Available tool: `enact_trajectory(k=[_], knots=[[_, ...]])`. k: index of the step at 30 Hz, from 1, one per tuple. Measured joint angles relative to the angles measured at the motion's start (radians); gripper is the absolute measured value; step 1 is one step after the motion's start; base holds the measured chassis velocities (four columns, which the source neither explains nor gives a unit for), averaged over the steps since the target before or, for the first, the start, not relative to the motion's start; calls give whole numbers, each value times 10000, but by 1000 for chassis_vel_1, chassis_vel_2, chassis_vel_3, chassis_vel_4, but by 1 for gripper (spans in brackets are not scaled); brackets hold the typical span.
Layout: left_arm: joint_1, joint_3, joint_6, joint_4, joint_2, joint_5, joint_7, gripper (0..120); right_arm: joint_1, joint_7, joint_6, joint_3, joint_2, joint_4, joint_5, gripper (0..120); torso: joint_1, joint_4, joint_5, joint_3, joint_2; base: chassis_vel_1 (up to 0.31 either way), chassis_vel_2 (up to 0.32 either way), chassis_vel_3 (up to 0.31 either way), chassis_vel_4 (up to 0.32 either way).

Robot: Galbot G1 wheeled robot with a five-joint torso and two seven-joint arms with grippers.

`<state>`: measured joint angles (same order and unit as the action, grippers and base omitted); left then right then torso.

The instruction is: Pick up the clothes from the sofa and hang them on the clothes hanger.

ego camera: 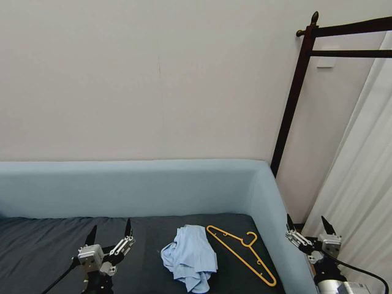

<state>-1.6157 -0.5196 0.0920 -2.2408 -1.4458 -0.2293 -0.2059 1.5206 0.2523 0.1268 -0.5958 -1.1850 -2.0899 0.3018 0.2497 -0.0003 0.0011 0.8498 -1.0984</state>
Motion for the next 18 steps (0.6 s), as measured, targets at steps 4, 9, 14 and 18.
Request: enact_trajectory(k=[4, 9, 14, 18], knots=[[-26, -14, -3, -50, -27, 45, -1, 100, 0, -1, 1, 15, -3, -3, 19, 100, 0, 0, 0, 0, 0, 0, 0, 0, 0], [-130, -191, 15, -189, -20, 390, -16, 100, -71, 2, -75, 57, 225, -3, 449, 100, 0, -1, 0, 0, 0, 0, 0, 0, 0], [-182, -315, 170, -112, 218, 920, -54, 100, -266, 218, -837, 254, 693, -301, 2404, 100, 0, -4, -3, 0, 0, 0, 0, 0, 0], [-424, -765, 257, -131, 278, 878, -215, 100, -1511, 652, -2132, 1275, 981, 92, 4539, 100, 0, -1, -1, 0, 0, 0, 0, 0, 0]])
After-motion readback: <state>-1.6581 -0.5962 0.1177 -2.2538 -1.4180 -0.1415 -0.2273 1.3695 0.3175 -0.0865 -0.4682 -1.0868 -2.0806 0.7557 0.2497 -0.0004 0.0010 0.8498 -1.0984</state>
